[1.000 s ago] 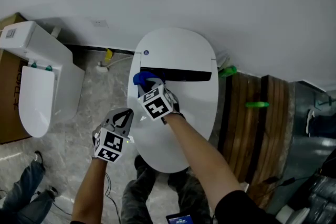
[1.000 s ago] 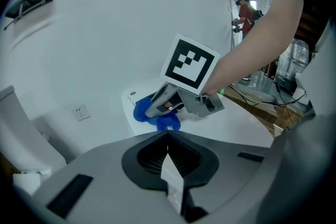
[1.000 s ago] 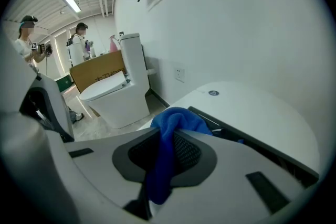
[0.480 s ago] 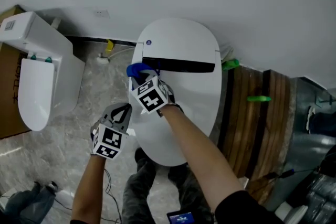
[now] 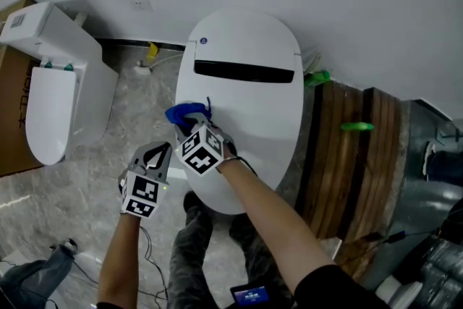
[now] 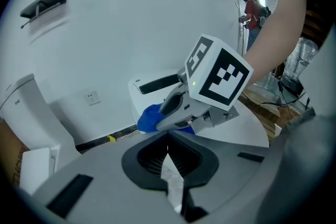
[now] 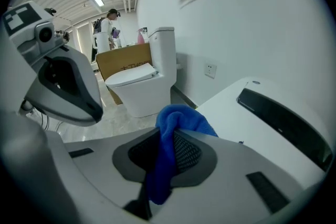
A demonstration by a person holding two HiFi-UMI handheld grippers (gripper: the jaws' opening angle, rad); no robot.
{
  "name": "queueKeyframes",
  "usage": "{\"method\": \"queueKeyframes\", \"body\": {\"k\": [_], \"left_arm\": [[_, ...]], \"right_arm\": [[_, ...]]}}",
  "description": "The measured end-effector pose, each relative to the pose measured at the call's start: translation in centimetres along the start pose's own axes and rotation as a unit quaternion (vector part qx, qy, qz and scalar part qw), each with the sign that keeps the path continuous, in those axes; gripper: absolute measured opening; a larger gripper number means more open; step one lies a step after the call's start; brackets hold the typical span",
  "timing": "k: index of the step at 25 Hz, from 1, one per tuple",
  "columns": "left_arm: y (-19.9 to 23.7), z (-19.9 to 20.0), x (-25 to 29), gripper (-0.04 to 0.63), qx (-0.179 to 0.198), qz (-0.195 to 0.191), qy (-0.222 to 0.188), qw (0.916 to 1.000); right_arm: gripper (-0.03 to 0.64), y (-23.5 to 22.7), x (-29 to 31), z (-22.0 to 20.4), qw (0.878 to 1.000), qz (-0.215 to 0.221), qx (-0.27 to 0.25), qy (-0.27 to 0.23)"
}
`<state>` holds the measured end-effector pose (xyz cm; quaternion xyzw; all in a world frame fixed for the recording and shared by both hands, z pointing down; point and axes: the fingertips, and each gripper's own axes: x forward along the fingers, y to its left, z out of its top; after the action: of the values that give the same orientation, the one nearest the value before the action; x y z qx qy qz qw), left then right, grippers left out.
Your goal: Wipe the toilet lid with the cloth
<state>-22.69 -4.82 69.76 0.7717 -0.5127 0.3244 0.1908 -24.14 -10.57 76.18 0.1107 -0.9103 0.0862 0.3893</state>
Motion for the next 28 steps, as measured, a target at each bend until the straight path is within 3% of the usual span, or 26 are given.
{"method": "queueKeyframes", "body": {"k": [10,22,28], "left_arm": [[-3.4,-1.7,-1.9,0.011,-0.014,0.003,0.007,0.9999],[-11.0,-5.3,-2.0,0.011,-0.003,-0.040,0.035,0.9986],[-15.0,-5.1,-1.6,0.011,0.004,-0.067,0.027,0.9974]], "right_arm": [[0.055,7.3,-2.8,-5.9,0.999,0.035,0.009,0.024],[0.055,14.2,-7.9,-13.7,0.995,0.075,0.039,0.047],[0.055,16.7,-10.9,-17.7,0.991,0.100,0.062,0.057]]}}
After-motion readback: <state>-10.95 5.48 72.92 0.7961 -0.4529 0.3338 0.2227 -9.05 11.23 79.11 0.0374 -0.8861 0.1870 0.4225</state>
